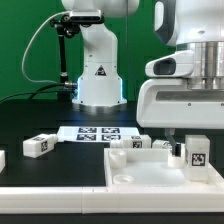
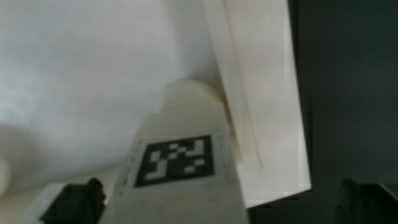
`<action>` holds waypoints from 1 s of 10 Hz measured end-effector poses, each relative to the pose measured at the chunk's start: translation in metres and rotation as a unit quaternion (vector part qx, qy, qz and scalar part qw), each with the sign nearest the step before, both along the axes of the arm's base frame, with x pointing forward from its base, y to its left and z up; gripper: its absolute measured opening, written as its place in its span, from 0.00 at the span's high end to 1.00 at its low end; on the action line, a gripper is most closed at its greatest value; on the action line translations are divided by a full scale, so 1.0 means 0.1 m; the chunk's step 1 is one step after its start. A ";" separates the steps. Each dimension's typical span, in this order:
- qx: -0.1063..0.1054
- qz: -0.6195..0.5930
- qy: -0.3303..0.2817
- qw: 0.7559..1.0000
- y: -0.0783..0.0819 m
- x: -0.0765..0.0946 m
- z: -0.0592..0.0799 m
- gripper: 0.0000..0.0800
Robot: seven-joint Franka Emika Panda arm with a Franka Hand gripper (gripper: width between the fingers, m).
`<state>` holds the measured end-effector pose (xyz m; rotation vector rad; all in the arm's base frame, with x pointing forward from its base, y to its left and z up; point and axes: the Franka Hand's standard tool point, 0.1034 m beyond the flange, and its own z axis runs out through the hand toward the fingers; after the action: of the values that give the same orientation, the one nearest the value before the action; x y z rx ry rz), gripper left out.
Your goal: Assemble one leg
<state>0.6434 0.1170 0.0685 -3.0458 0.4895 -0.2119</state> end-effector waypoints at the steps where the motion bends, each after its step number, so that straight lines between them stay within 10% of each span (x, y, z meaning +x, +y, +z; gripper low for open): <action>1: 0.001 -0.009 0.000 1.000 0.00 0.00 0.00 0.22; 3: 0.004 -0.032 0.002 0.999 -0.01 0.00 -0.01 0.65; 7: 0.030 -0.279 0.019 0.960 -0.04 -0.04 -0.02 0.64; 10: 0.099 -0.548 0.042 0.829 -0.07 -0.01 -0.04 0.64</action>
Offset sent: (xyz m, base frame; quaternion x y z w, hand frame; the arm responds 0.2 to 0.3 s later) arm 0.0000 0.0000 0.0000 0.0000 0.0000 0.1938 0.9810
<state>0.6420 0.1100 0.0648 -2.1922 2.0383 -0.0400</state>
